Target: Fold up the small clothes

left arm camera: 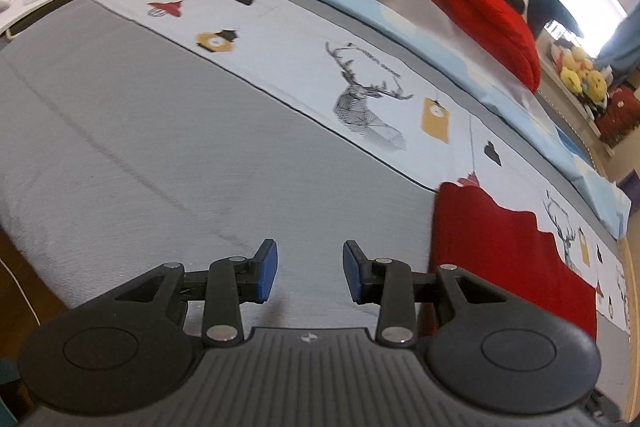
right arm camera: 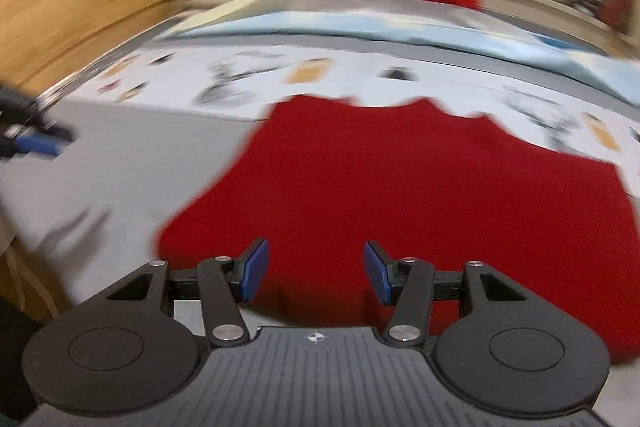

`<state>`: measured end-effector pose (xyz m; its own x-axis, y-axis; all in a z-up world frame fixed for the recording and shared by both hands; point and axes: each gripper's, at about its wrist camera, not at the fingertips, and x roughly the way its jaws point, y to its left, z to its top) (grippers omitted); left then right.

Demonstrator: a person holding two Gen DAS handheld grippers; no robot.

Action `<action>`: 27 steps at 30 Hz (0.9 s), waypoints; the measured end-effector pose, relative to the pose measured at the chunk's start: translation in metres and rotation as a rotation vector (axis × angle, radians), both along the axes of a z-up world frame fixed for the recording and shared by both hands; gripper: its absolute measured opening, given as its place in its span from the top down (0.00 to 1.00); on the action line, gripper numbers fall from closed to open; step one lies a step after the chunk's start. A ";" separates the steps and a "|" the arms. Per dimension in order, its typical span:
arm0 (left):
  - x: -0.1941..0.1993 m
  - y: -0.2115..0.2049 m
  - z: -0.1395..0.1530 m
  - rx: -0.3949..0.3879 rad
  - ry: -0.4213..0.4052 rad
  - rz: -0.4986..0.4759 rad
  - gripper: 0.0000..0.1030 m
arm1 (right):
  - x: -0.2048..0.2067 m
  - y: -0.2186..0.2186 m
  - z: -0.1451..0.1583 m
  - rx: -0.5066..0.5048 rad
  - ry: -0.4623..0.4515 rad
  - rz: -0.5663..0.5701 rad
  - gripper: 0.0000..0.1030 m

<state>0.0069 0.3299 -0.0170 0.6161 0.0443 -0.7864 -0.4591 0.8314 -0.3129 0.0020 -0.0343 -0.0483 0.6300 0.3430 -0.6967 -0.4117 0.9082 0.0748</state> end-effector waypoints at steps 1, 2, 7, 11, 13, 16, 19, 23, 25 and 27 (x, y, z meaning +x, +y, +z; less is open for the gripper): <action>-0.002 0.003 0.000 -0.005 0.000 0.007 0.61 | -0.001 0.017 -0.004 -0.014 0.003 0.042 0.47; -0.004 0.007 -0.001 -0.010 -0.001 0.016 0.61 | -0.002 0.035 -0.009 -0.038 0.006 0.091 0.46; -0.009 0.022 -0.003 -0.028 0.001 0.046 0.60 | -0.009 0.100 -0.028 -0.159 0.004 0.244 0.34; -0.008 0.031 -0.005 -0.030 0.007 0.055 0.60 | -0.009 0.126 -0.047 -0.318 -0.002 0.305 0.32; -0.007 0.034 -0.005 -0.033 0.008 0.058 0.60 | -0.006 0.130 -0.054 -0.382 -0.018 0.323 0.32; -0.004 0.039 -0.005 -0.041 0.004 0.061 0.60 | -0.002 0.131 -0.060 -0.414 -0.042 0.323 0.38; -0.001 0.042 -0.005 -0.052 -0.002 0.066 0.60 | -0.003 0.133 -0.065 -0.453 -0.076 0.344 0.44; 0.005 0.043 -0.004 -0.063 -0.008 0.066 0.60 | -0.017 0.142 -0.071 -0.550 -0.165 0.418 0.69; 0.008 0.041 -0.004 -0.066 -0.008 0.063 0.60 | -0.016 0.142 -0.070 -0.538 -0.169 0.411 0.77; 0.010 0.040 -0.004 -0.069 -0.007 0.061 0.60 | -0.013 0.139 -0.065 -0.501 -0.171 0.386 0.84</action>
<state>0.0171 0.3694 -0.0210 0.6197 0.0279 -0.7843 -0.5058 0.7784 -0.3719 -0.0114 0.1050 -0.1129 0.6430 0.2268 -0.7315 -0.6835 0.6010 -0.4144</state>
